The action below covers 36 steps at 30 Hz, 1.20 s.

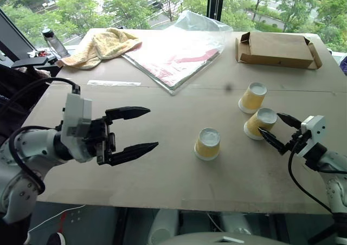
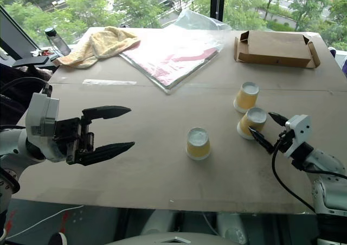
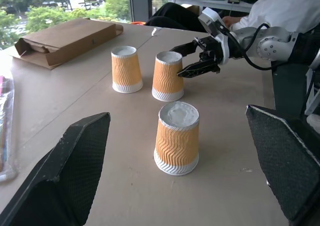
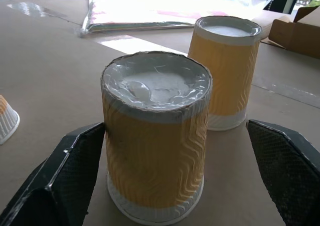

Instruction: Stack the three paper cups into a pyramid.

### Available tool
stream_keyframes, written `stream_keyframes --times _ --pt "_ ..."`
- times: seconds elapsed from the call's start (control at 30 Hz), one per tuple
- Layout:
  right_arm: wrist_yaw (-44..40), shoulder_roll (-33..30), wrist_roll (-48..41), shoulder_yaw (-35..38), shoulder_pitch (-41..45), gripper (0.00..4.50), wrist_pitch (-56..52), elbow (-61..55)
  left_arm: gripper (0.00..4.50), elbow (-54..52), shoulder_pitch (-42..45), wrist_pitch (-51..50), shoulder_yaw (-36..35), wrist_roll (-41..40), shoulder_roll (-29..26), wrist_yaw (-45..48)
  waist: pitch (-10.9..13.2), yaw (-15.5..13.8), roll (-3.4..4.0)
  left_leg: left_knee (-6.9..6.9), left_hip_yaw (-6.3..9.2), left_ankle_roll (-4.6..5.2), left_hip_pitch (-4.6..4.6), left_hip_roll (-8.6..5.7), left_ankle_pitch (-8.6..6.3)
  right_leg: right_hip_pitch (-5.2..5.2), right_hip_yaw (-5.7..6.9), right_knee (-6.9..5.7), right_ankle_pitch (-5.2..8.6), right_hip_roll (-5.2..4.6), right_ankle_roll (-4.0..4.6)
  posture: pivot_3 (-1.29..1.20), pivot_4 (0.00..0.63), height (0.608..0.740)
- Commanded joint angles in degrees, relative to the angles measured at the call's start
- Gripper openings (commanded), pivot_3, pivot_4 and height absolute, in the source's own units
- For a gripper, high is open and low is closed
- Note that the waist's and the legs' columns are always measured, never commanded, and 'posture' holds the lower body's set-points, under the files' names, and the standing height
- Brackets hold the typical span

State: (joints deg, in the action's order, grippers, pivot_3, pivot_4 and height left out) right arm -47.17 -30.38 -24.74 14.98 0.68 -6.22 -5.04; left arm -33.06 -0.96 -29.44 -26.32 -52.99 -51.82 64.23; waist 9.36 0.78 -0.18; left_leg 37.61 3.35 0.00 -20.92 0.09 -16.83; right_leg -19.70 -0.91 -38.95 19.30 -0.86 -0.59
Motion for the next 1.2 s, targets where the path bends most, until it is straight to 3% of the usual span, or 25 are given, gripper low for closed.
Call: stream_keyframes --times 0.03,0.13,0.23,0.37,0.63,0.83,1.2 --pt "-0.8 -0.3 -1.8 0.1 1.3 4.50 -0.5 -0.7 4.45 -1.6 0.2 1.0 -0.5 -0.2 -0.5 0.5 0.0 0.0 0.00 0.00 -0.01 0.00 0.00 0.00 0.00 0.00 -0.01 0.00 0.00 0.00 0.00 0.00 0.150 0.740" --pt "-1.3 -0.8 -2.0 -0.4 1.4 4.50 -1.2 -0.4 4.45 -1.9 1.1 0.6 0.2 -0.6 -0.1 -0.5 0.0 0.0 0.00 -0.01 0.00 0.00 -0.01 0.00 0.00 -0.01 0.00 0.01 0.00 0.00 0.00 0.00 0.150 0.740" --pt "-1.9 -0.9 -1.9 -0.3 1.4 3.63 -0.9 0.3 4.50 -2.1 1.8 0.5 0.8 -0.7 0.1 -1.3 0.0 -0.1 0.00 -0.02 0.00 0.01 -0.03 0.00 -0.01 -0.01 0.00 0.03 0.00 -0.01 0.00 0.00 0.150 0.740" --pt "-2.5 -1.2 -2.6 -0.1 1.6 1.98 -1.2 0.1 4.50 -2.1 1.8 0.6 1.4 -0.4 0.0 -1.5 0.0 0.0 0.00 -0.02 0.00 0.01 -0.02 0.00 -0.01 -0.02 -0.01 0.01 0.00 0.00 0.00 0.00 0.150 0.740" --pt "-12.1 -7.1 -2.2 -3.4 -3.4 1.98 0.7 -5.7 4.50 -1.2 1.6 0.7 1.8 0.4 -1.3 0.3 0.0 -0.1 -0.01 -0.05 0.01 0.04 -0.05 0.00 -0.02 -0.04 0.00 0.05 0.00 -0.01 0.00 0.00 0.150 0.740" --pt "-12.5 -6.7 -4.5 -8.4 -5.4 1.98 -3.3 -13.0 4.50 -1.5 1.5 0.6 2.7 0.6 -1.6 1.7 0.0 0.0 -0.01 -0.05 0.01 0.15 -0.01 0.00 -0.09 -0.03 -0.01 0.01 0.00 0.00 0.00 0.00 0.150 0.740" --pt "-11.5 -5.6 -5.1 -10.9 -5.6 1.98 -5.0 -14.4 4.50 -1.5 0.6 0.7 2.5 1.1 -1.8 2.6 0.0 0.0 -0.04 -0.05 0.03 0.12 -0.03 0.00 -0.07 -0.04 0.02 0.04 0.00 0.00 0.00 0.00 0.150 0.740"
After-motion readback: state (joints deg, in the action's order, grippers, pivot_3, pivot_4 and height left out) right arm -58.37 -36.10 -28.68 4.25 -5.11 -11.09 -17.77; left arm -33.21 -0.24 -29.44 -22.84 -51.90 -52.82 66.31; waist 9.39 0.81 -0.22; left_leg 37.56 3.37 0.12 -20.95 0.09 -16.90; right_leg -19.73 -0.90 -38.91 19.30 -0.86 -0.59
